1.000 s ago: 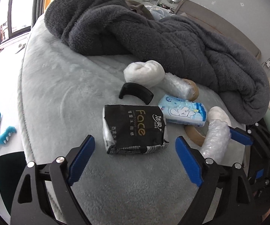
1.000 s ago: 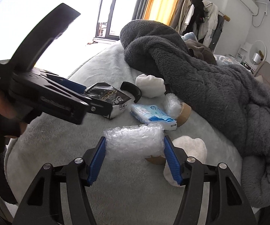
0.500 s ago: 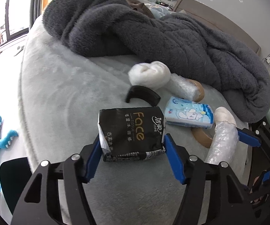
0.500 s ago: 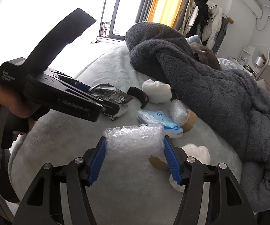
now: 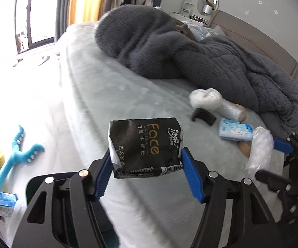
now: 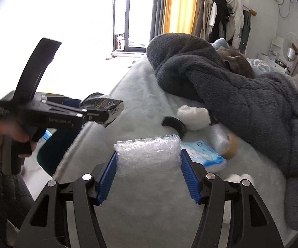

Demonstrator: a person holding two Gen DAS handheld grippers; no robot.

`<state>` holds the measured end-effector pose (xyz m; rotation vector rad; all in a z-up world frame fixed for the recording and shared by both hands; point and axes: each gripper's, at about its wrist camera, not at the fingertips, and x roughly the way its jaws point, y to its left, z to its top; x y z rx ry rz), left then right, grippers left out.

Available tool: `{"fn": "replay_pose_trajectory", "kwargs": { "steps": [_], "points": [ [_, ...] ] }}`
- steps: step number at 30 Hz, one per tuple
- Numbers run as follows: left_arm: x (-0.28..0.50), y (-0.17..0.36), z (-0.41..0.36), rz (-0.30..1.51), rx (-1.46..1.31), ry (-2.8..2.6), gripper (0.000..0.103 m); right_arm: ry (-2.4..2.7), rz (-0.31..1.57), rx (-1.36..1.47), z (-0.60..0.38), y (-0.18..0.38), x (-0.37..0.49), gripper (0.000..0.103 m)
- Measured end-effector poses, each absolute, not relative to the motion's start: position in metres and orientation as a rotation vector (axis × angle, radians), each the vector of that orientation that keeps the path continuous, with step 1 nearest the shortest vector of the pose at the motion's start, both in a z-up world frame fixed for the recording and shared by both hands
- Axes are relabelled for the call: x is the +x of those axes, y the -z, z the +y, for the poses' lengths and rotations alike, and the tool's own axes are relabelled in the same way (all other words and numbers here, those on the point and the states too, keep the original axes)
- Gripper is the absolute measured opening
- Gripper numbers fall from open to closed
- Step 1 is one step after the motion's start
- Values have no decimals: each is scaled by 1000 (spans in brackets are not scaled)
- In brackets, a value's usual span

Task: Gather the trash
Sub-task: 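Carry the bubble wrap and black tissue pack with both tools over the black bin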

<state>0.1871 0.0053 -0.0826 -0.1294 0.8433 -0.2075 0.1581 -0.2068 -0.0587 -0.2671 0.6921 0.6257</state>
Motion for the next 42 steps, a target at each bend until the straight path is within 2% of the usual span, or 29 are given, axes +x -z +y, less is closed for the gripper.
{"fn": "replay_pose_trajectory", "kwargs": {
  "steps": [20, 42],
  "points": [
    [146, 103, 99, 884, -77, 62, 67, -744, 838, -28, -117, 52, 169, 62],
    [128, 186, 192, 1192, -299, -1, 67, -831, 1018, -40, -6, 82, 172, 62]
  ]
}}
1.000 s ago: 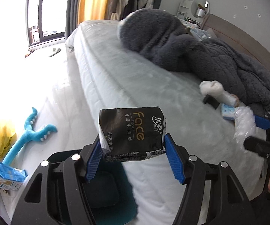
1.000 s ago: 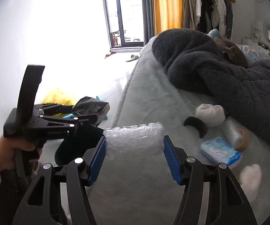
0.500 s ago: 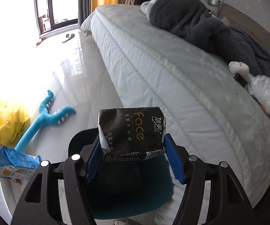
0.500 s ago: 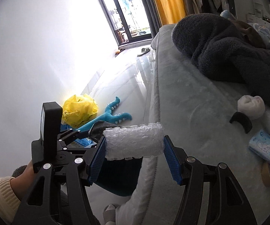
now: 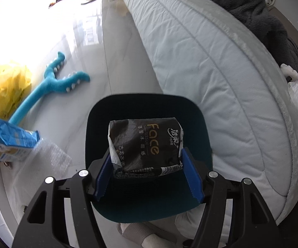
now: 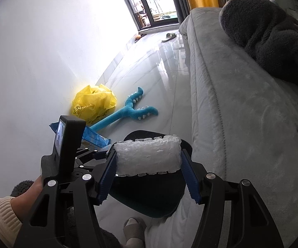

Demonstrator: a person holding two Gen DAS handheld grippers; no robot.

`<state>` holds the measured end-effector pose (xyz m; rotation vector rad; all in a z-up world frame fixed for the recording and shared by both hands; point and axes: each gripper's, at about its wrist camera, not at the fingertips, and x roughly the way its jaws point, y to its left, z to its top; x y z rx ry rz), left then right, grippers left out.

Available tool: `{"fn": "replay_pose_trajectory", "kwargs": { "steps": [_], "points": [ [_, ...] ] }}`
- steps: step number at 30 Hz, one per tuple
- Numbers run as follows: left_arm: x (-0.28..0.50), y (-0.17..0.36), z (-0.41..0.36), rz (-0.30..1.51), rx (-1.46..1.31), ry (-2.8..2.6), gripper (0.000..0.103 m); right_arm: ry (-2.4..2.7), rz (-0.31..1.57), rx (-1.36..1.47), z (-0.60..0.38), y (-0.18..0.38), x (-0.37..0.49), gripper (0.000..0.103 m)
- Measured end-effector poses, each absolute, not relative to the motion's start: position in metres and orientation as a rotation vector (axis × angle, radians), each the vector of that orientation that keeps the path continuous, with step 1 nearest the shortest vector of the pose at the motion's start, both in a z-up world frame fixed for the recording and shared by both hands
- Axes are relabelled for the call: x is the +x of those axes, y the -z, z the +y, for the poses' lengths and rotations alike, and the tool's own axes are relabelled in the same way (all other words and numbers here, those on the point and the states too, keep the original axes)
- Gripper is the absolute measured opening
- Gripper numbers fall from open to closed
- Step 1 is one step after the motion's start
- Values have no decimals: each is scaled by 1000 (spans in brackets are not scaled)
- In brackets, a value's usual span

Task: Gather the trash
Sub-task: 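Carry the bubble wrap and black tissue pack with both tools over the black bin, then open the left tool dropping the tissue pack while the right tool drops the bubble wrap into the bin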

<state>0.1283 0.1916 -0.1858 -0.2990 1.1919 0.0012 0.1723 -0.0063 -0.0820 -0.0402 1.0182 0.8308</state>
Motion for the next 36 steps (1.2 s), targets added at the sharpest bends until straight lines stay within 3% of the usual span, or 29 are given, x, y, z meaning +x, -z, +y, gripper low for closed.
{"fn": "replay_pose_trajectory", "kwargs": {
  "steps": [6, 13, 18, 36],
  "points": [
    [124, 201, 204, 1257, -352, 7, 68, -818, 1077, -74, 17, 101, 176, 62],
    [114, 207, 218, 1304, -405, 27, 82, -803, 1144, -99, 40, 124, 178, 62],
    [104, 200, 232, 1281, -405, 7, 85, -796, 1172, -110, 50, 135, 182, 62],
    [53, 118, 288, 939, -285, -139, 87, -736, 1271, -193, 84, 195, 187, 62]
  ]
}}
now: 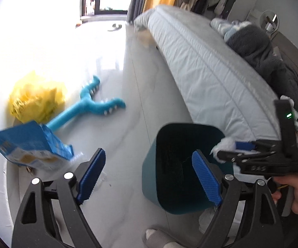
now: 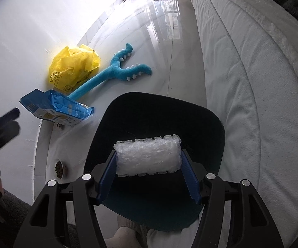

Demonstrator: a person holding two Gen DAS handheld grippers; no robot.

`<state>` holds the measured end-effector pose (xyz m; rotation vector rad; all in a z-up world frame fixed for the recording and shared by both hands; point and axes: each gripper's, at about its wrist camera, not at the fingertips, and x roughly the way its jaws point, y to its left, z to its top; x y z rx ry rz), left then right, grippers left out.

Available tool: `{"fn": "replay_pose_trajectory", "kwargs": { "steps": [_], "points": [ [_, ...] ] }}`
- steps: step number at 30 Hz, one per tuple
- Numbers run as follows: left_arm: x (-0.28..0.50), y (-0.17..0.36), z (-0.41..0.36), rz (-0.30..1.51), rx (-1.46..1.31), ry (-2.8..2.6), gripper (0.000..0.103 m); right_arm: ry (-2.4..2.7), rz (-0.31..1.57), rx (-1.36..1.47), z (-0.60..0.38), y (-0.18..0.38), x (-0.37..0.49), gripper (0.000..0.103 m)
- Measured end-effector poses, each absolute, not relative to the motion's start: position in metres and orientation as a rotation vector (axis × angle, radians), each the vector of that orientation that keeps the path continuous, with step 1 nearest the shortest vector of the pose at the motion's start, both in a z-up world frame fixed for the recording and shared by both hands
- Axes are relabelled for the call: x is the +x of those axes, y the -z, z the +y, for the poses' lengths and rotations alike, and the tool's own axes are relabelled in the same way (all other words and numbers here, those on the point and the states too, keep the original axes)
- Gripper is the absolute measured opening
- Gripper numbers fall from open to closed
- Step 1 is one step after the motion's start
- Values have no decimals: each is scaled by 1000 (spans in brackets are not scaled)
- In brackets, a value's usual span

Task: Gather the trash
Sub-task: 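Open the left tool dropping the tissue pack while the right tool drops the bubble wrap into the bin, then move both tools back over the bed toward the remaining trash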

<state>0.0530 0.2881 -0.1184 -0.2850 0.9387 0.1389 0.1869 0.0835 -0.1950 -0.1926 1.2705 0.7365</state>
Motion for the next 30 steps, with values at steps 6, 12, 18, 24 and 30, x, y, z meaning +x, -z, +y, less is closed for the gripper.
{"fn": "replay_pose_trajectory", "kwargs": {
  "steps": [6, 12, 18, 24, 30],
  "points": [
    [38, 85, 290, 822, -254, -168, 84, -724, 1284, -233, 92, 210, 185, 63],
    [34, 56, 275, 745, -235, -153, 75, -715, 1294, -245, 91, 217, 183, 73],
    [32, 13, 249, 632, -208, -124, 71, -754, 1273, -235, 86, 202, 176, 78],
    [26, -19, 225, 550, -176, -78, 66, -809, 1180, -185, 75, 166, 168, 78],
    [27, -36, 198, 490, -155, -26, 66, -864, 1051, -134, 55, 120, 163, 79]
  ]
}}
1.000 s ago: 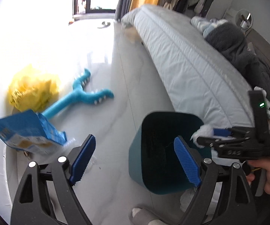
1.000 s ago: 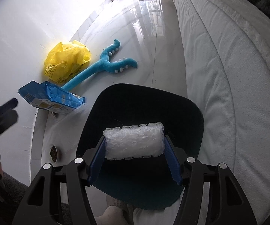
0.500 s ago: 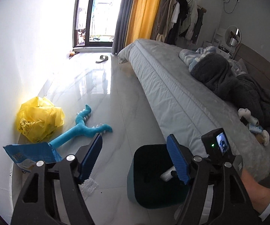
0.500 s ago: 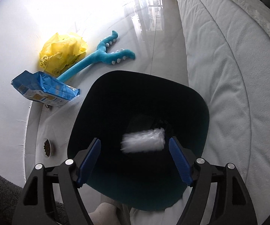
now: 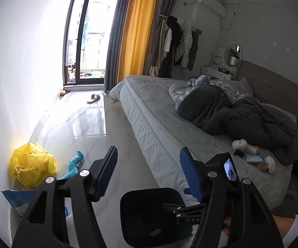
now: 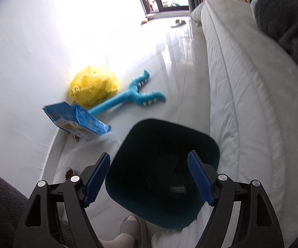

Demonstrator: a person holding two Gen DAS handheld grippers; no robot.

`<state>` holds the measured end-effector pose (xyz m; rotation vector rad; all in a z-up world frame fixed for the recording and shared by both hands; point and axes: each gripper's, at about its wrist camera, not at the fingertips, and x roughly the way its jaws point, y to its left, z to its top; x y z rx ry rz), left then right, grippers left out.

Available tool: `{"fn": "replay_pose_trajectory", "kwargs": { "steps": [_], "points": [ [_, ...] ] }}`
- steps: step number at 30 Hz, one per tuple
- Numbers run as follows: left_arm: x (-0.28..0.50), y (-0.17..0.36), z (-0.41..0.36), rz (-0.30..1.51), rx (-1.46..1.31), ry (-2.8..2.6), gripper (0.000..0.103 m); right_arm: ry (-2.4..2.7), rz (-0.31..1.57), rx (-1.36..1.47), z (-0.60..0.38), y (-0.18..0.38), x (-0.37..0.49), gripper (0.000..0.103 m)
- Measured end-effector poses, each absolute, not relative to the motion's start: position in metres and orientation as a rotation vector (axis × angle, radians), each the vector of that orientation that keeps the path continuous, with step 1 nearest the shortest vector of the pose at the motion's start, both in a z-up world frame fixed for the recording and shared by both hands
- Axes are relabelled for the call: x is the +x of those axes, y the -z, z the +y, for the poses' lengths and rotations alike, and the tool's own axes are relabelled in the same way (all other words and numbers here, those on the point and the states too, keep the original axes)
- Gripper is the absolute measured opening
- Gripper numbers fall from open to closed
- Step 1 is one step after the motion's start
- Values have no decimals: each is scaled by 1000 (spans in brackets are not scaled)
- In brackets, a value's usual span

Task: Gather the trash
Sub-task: 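Move both tools back over the bed toward the remaining trash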

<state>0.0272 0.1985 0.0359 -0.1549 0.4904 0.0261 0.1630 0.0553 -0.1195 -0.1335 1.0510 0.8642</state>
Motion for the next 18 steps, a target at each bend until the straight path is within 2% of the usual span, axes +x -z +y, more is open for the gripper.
{"fn": "replay_pose_trajectory", "kwargs": {
  "steps": [9, 15, 18],
  "points": [
    [37, -48, 162, 463, -116, 22, 66, -861, 895, -146, 17, 71, 158, 81],
    [43, -52, 142, 446, -143, 55, 79, -819, 842, -149, -14, 55, 161, 85],
    [49, -53, 130, 453, -155, 81, 81, -793, 817, -146, -31, 48, 163, 85]
  ]
}}
